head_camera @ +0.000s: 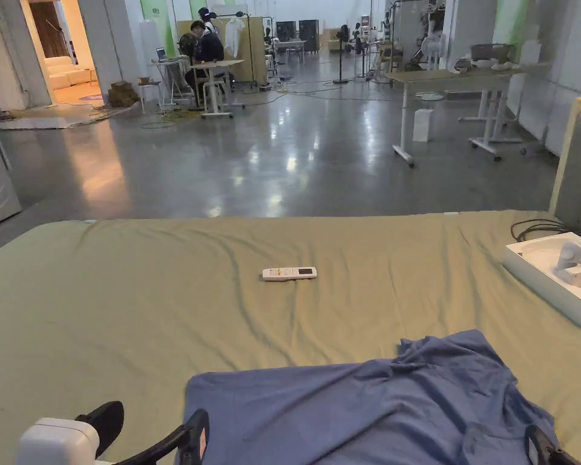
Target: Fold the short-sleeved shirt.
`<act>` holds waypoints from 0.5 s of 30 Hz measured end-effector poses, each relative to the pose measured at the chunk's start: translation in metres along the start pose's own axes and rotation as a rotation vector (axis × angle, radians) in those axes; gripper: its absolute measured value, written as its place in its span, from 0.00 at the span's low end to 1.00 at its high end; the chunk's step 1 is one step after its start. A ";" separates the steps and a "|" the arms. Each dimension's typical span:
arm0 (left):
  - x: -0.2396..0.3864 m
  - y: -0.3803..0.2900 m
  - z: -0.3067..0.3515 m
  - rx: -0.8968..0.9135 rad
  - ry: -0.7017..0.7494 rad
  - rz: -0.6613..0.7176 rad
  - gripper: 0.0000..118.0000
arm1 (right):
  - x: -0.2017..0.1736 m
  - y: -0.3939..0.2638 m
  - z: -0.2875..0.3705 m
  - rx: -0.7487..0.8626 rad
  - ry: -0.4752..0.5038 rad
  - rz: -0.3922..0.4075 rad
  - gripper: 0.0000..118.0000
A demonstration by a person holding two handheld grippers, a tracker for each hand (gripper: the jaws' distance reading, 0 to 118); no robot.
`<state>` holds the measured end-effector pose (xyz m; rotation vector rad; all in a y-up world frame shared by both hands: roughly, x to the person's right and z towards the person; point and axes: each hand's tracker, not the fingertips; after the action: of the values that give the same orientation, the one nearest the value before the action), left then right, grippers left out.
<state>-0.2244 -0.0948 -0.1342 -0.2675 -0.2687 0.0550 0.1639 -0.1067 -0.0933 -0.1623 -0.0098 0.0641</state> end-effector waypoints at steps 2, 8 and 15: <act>0.003 -0.001 0.004 0.008 0.008 -0.028 0.03 | -0.005 0.001 0.003 0.003 -0.003 0.002 0.32; -0.010 -0.006 0.009 0.038 0.014 -0.015 0.01 | 0.006 -0.009 -0.002 -0.051 -0.019 -0.051 0.00; -0.029 -0.013 0.004 0.008 0.054 -0.001 0.01 | 0.017 -0.011 -0.008 -0.056 -0.034 -0.082 0.00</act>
<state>-0.2532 -0.1090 -0.1347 -0.2601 -0.2153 0.0475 0.1813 -0.1177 -0.0989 -0.2165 -0.0522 -0.0156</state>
